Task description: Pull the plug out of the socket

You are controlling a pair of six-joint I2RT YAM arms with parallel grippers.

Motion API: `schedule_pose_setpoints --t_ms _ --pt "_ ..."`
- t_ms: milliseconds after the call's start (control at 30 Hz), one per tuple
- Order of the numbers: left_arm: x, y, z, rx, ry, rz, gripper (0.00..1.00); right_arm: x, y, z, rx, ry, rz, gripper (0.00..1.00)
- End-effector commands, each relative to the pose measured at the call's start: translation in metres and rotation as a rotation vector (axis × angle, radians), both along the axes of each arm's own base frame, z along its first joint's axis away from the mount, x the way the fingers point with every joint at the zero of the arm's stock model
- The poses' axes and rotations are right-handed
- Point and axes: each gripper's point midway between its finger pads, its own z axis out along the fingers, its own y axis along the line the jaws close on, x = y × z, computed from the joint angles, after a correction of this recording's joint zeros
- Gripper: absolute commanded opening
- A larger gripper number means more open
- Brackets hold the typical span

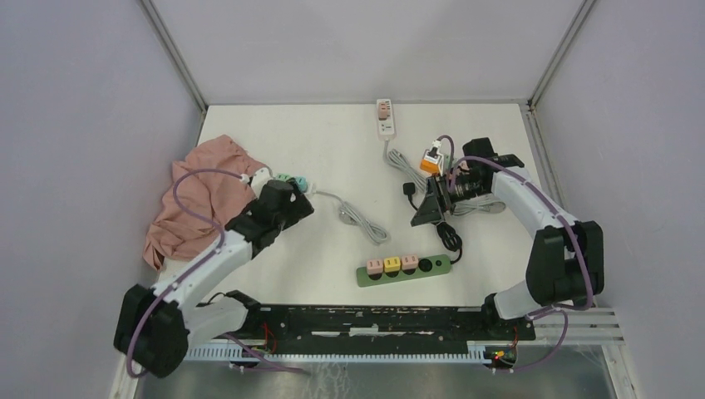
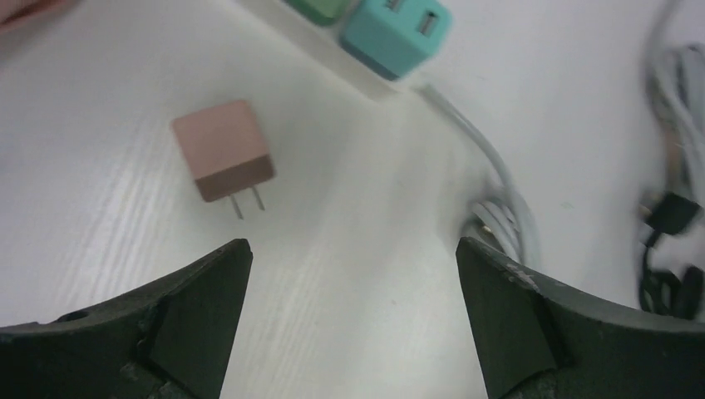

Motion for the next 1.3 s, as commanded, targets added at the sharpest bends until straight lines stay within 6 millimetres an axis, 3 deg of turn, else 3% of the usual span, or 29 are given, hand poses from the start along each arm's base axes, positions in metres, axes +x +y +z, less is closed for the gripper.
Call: schedule_pose_setpoints --t_ms 0,133,233,333,567,700,833,1067,1267 --pt "0.004 -0.065 0.054 -0.208 -0.303 -0.413 0.99 -0.011 0.001 0.035 0.088 -0.234 0.102 0.76" --pt "-0.022 -0.112 0.099 -0.414 -0.541 -0.709 0.99 -0.037 -0.002 0.044 0.143 -0.433 0.229 0.83" --pt "-0.044 -0.137 0.12 -0.505 -0.65 -0.893 0.99 -0.066 -0.008 0.041 0.184 -0.645 0.366 0.98" --pt "-0.062 -0.156 0.126 -0.496 -0.707 -1.012 0.99 -0.088 -0.014 0.026 0.191 -0.819 0.47 1.0" --pt "-0.108 -0.203 0.118 -0.278 -0.839 -1.255 1.0 -0.096 -0.024 -0.018 0.061 -0.908 0.64 1.0" --pt "-0.106 -0.205 0.098 -0.178 -0.853 -1.268 1.0 -0.091 -0.019 -0.043 -0.039 -0.883 0.701 0.97" --pt "-0.099 -0.204 0.081 -0.157 -0.801 -1.231 0.98 -0.086 -0.012 -0.052 -0.089 -0.852 0.723 0.94" --pt "-0.104 -0.206 0.075 -0.16 -0.815 -1.267 0.96 -0.069 -0.002 -0.068 -0.217 -0.853 0.7 0.85" --pt "-0.11 -0.204 0.072 -0.148 -0.859 -1.306 0.95 -0.073 0.009 -0.079 -0.257 -0.854 0.765 0.78"
